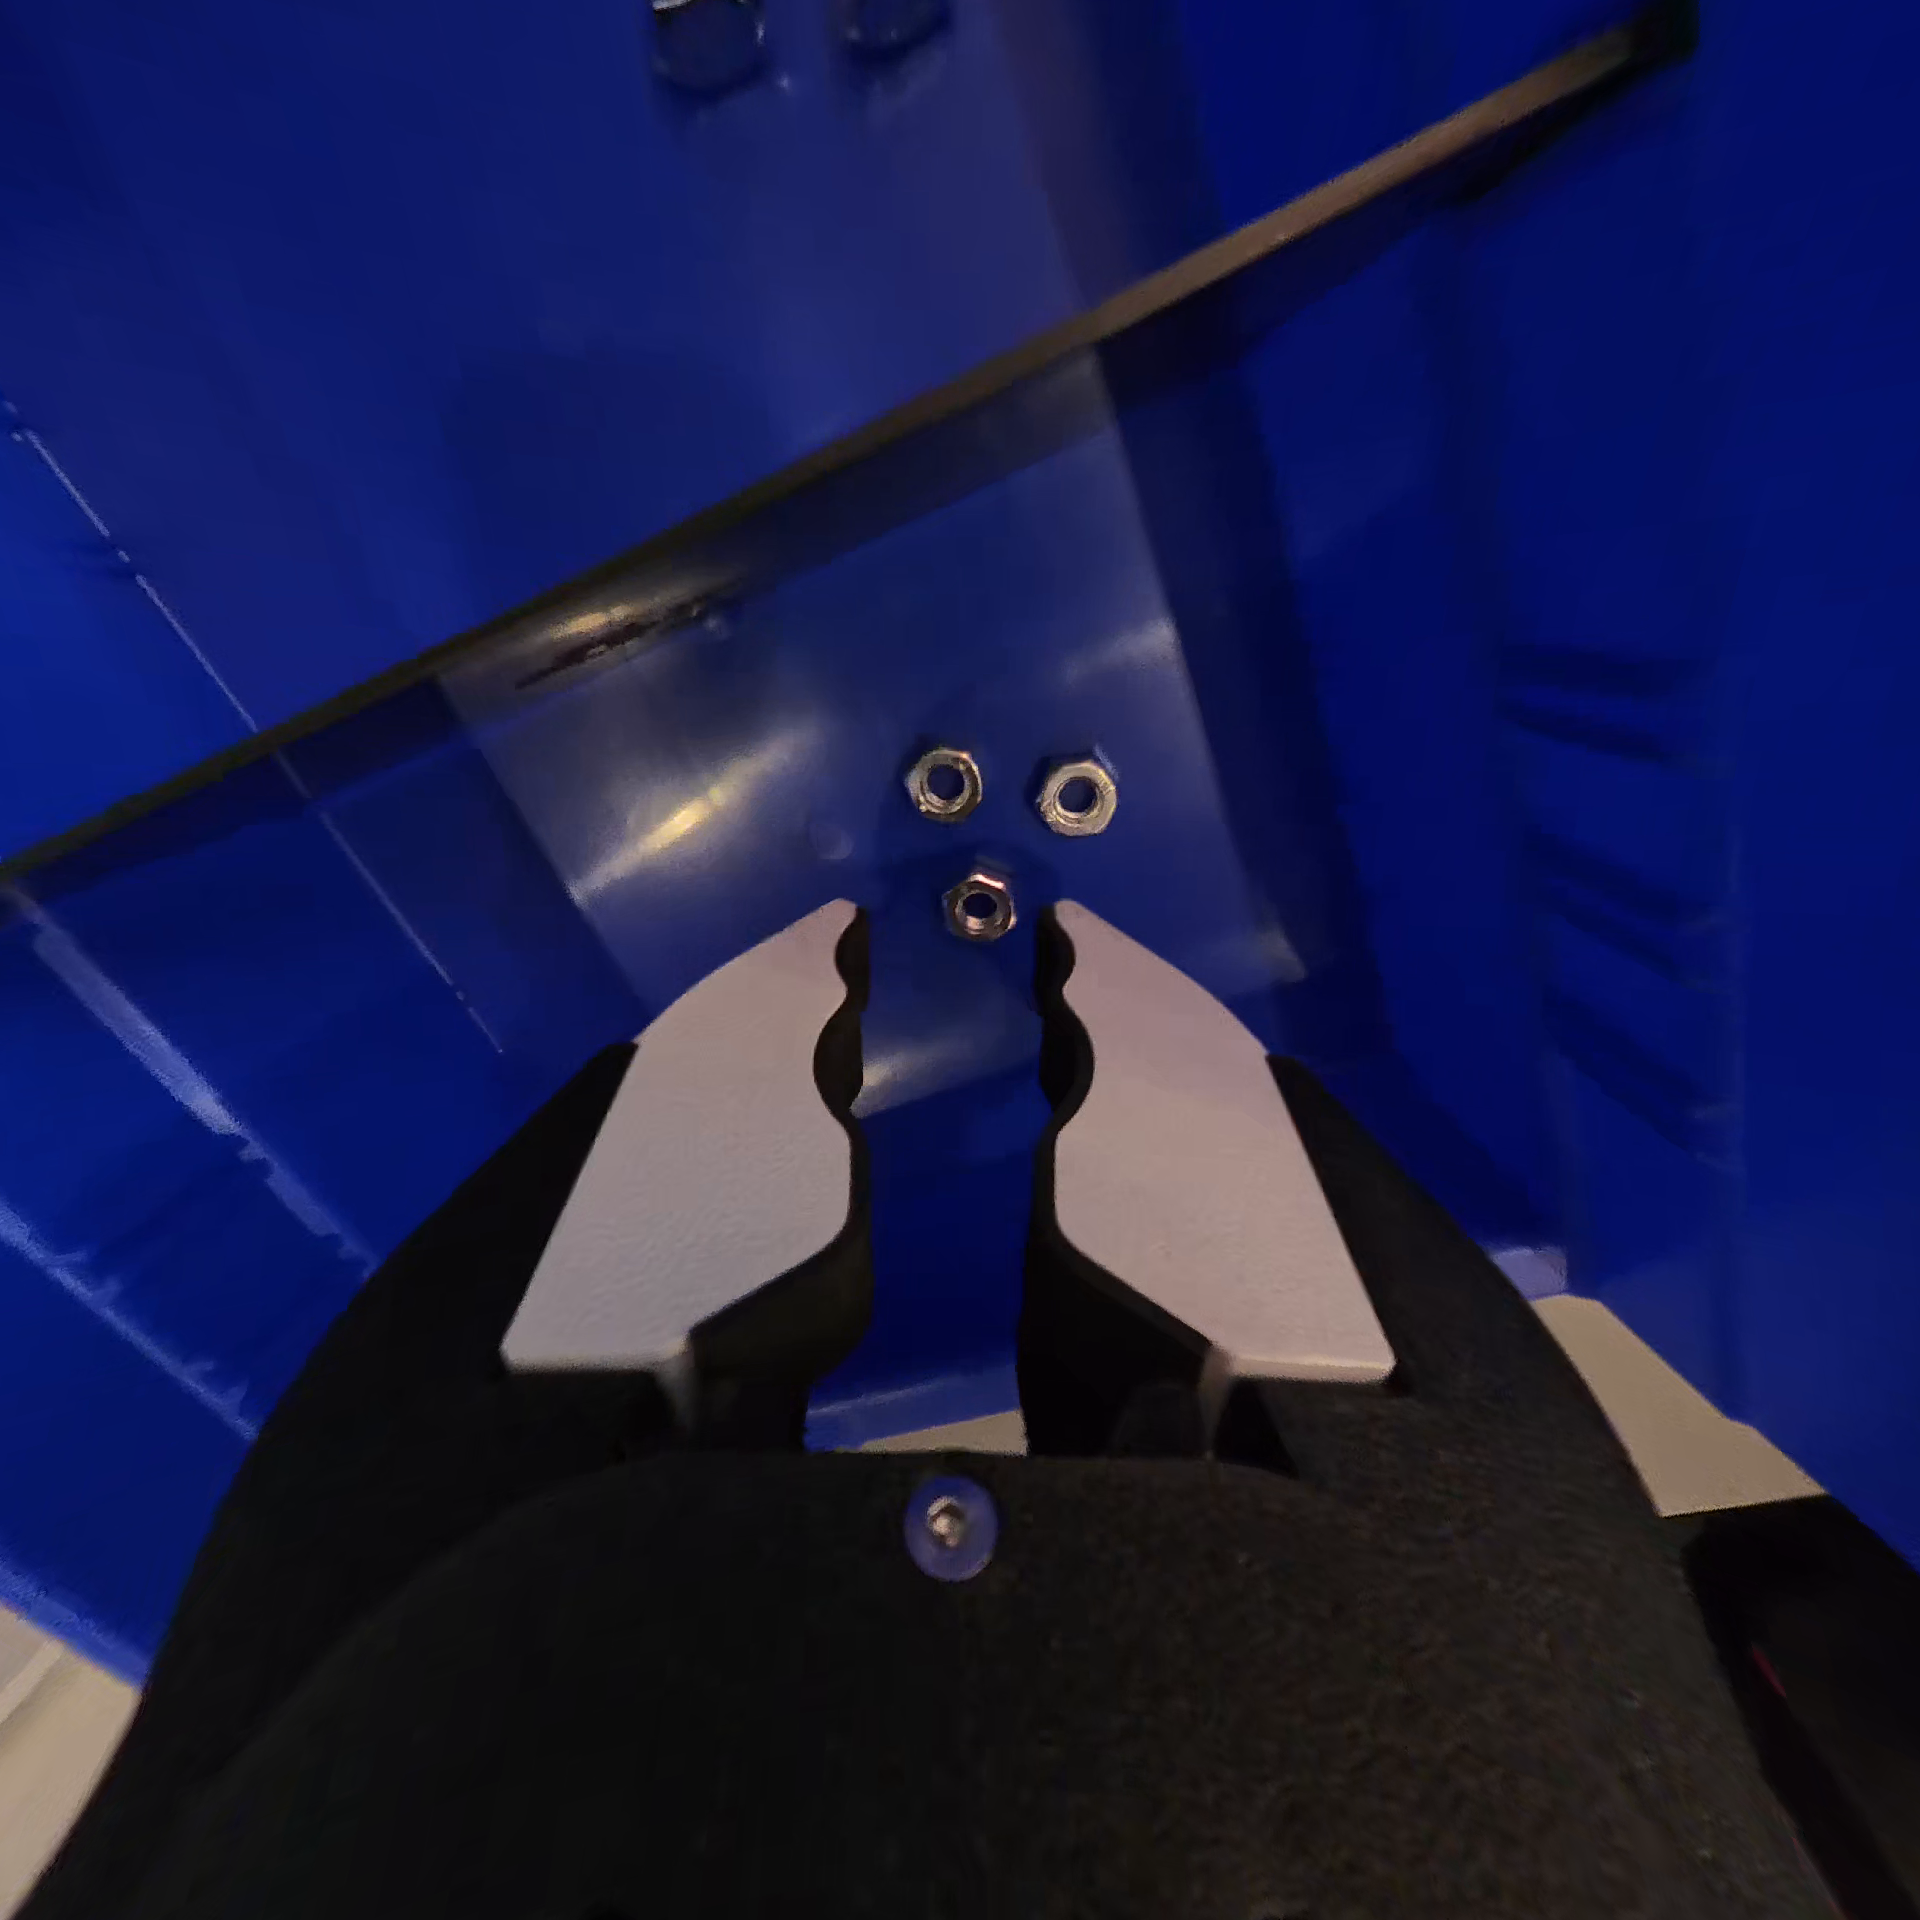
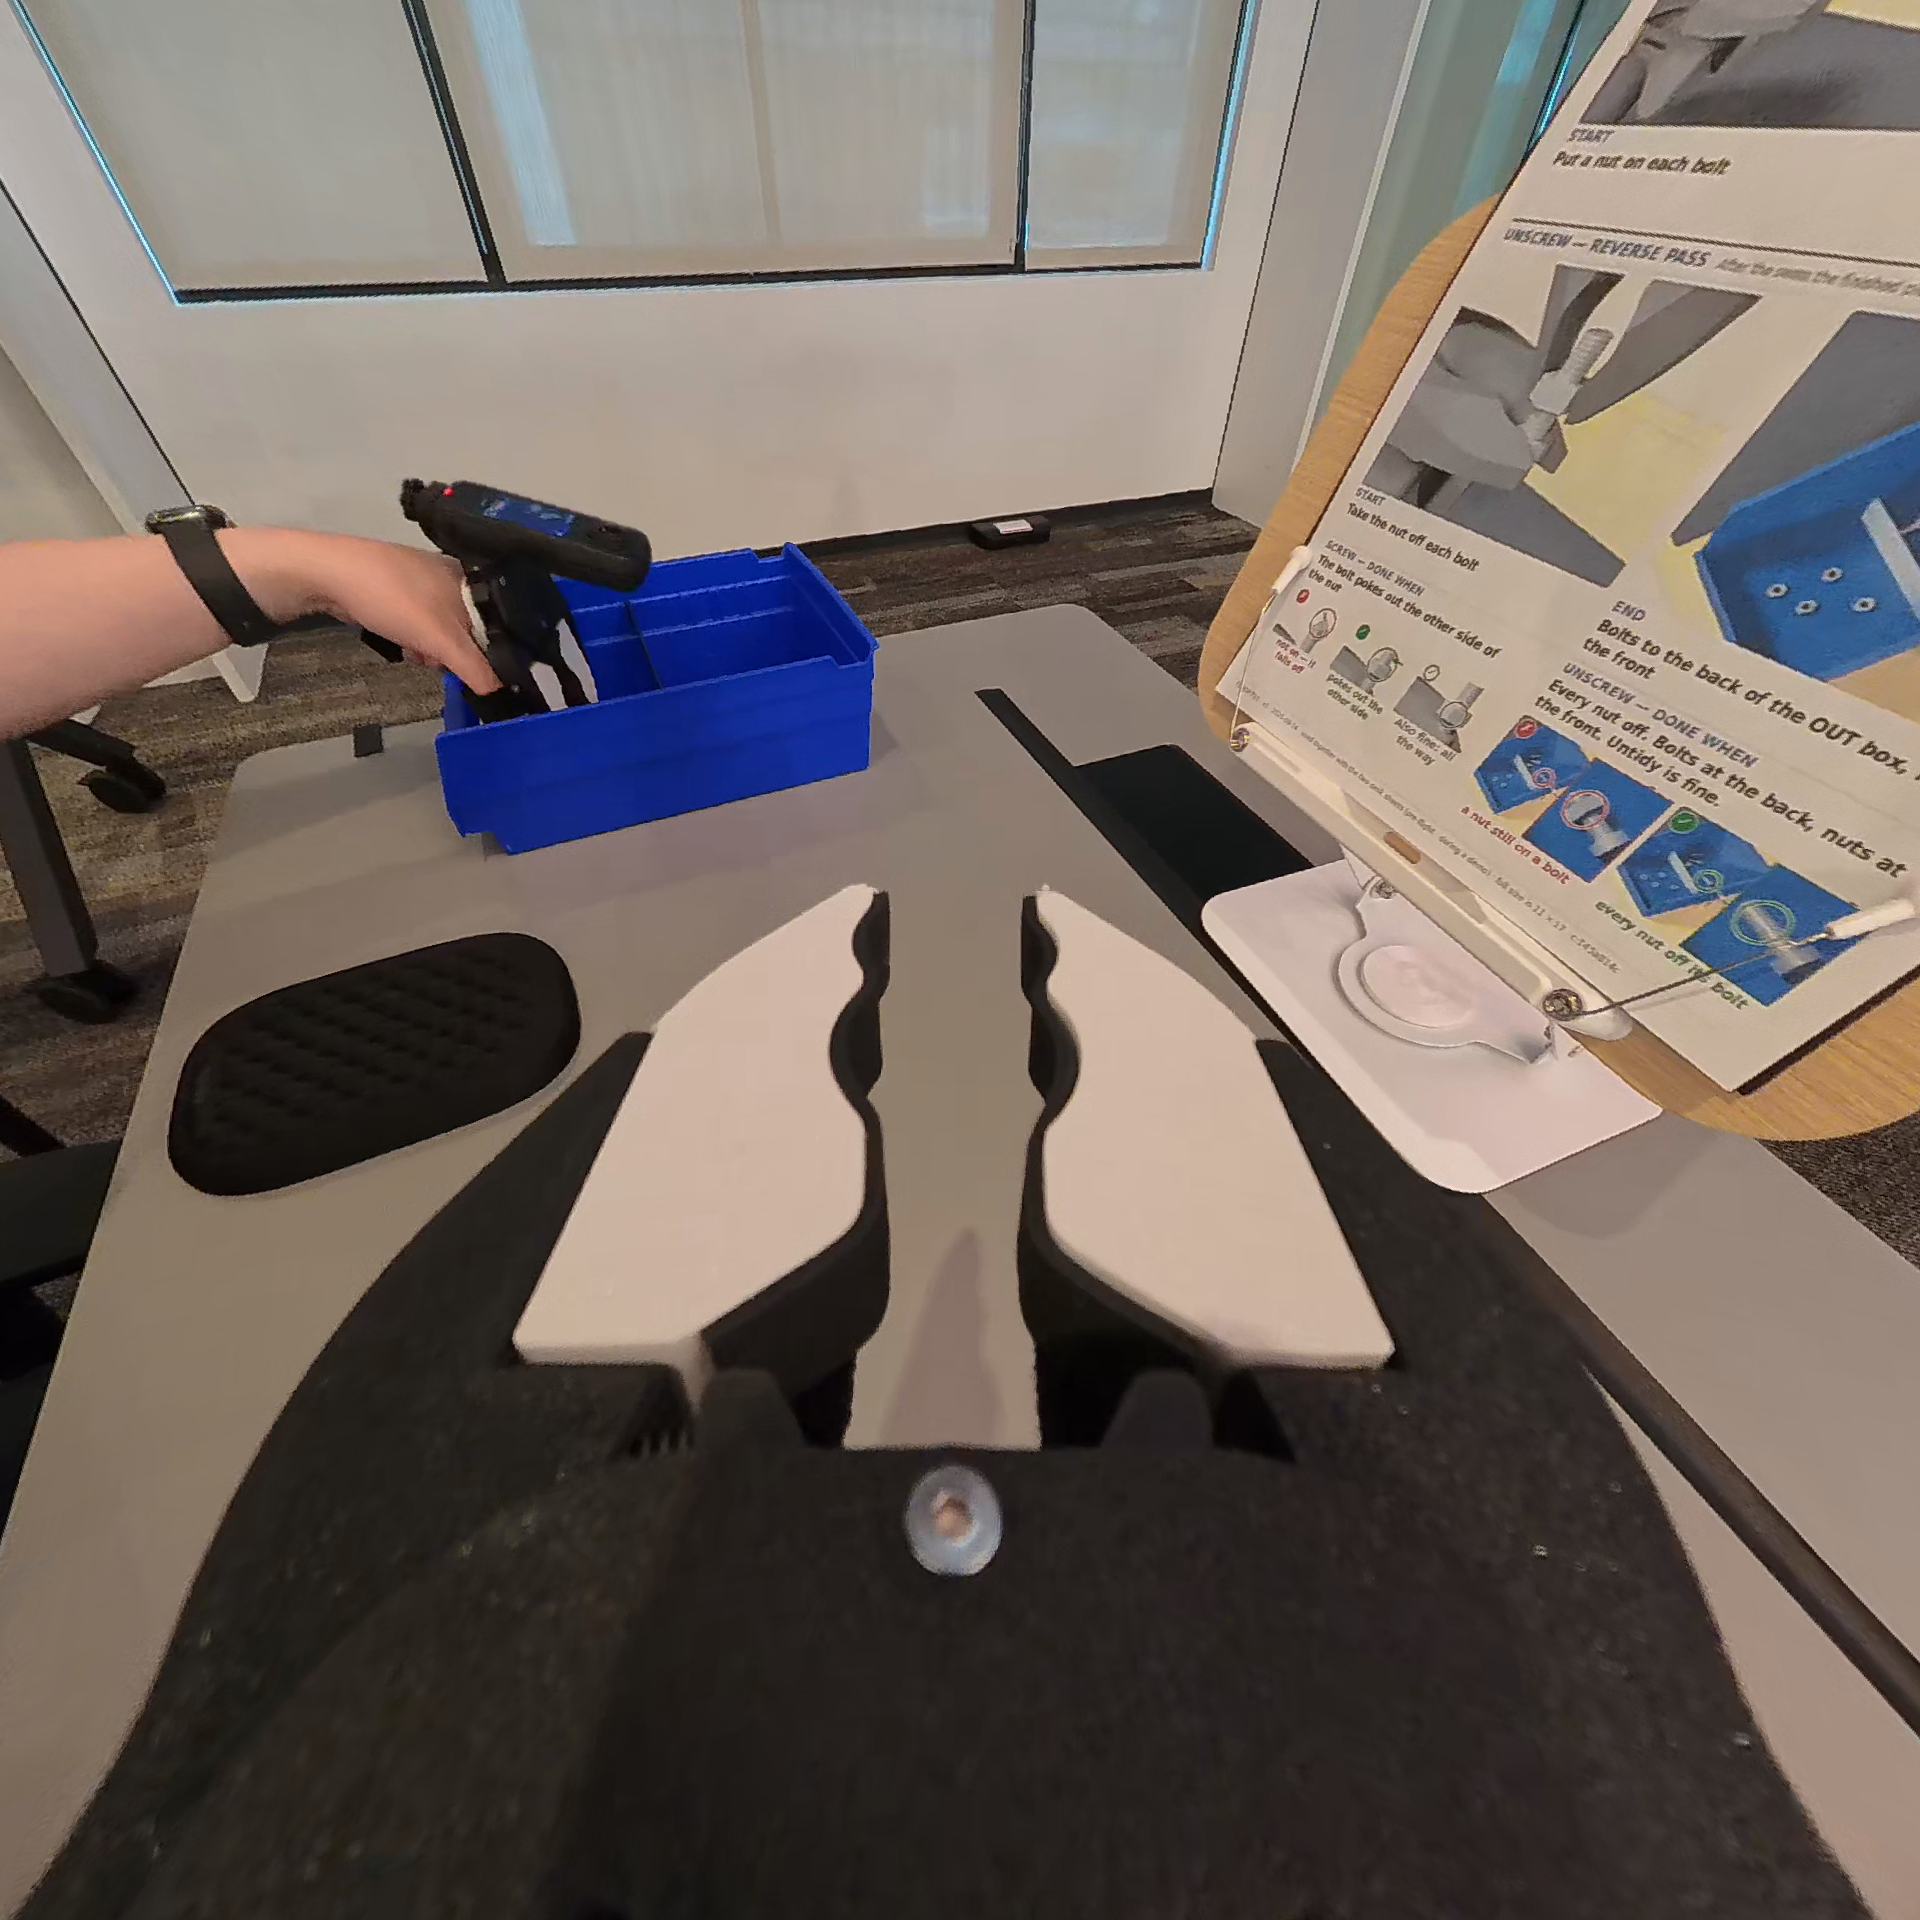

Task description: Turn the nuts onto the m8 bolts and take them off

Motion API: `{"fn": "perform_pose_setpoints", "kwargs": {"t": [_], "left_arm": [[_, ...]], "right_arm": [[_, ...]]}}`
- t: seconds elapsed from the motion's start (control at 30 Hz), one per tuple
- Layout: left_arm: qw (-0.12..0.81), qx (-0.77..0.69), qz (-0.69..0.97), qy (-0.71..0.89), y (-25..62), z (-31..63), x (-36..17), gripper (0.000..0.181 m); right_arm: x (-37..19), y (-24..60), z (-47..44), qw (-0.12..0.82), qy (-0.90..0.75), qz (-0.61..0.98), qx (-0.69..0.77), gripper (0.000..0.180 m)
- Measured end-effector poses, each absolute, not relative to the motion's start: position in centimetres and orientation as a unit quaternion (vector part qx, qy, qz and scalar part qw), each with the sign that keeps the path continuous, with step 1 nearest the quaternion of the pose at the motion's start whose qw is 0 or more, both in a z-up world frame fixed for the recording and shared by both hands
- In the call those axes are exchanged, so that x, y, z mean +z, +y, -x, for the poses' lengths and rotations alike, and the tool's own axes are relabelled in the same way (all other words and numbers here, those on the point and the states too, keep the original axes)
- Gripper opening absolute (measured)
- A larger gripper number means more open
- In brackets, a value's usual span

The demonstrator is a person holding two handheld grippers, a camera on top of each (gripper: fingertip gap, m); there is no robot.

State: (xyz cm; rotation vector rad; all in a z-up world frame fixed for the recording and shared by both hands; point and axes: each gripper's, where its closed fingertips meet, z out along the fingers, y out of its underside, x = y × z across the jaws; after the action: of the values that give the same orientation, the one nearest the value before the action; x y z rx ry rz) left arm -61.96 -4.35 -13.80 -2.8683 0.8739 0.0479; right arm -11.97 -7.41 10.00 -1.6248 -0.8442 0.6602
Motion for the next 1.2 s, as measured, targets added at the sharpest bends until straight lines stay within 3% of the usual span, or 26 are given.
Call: {"fn": "perform_pose_setpoints", "kwargs": {"t": [0.53, 0.77, 1.2], "left_arm": [[0.048, 0.015, 0.961, 0.273, -4.4, 62.0, -15.0, 0.030], [0.040, -0.003, 0.962, 0.268, -4.7, 61.5, -15.1, 0.018], [0.039, -0.006, 0.964, 0.263, -4.9, 61.4, -15.1, 0.015]], "right_arm": [[9.2, -7.1, 12.0, 0.549, -0.364, 0.704, 0.265, 0.024], [9.0, -7.3, 12.3, 0.543, -0.376, 0.705, 0.259, 0.024], [9.5, -7.6, 11.5, 0.550, -0.371, 0.700, 0.264, 0.024]]}}
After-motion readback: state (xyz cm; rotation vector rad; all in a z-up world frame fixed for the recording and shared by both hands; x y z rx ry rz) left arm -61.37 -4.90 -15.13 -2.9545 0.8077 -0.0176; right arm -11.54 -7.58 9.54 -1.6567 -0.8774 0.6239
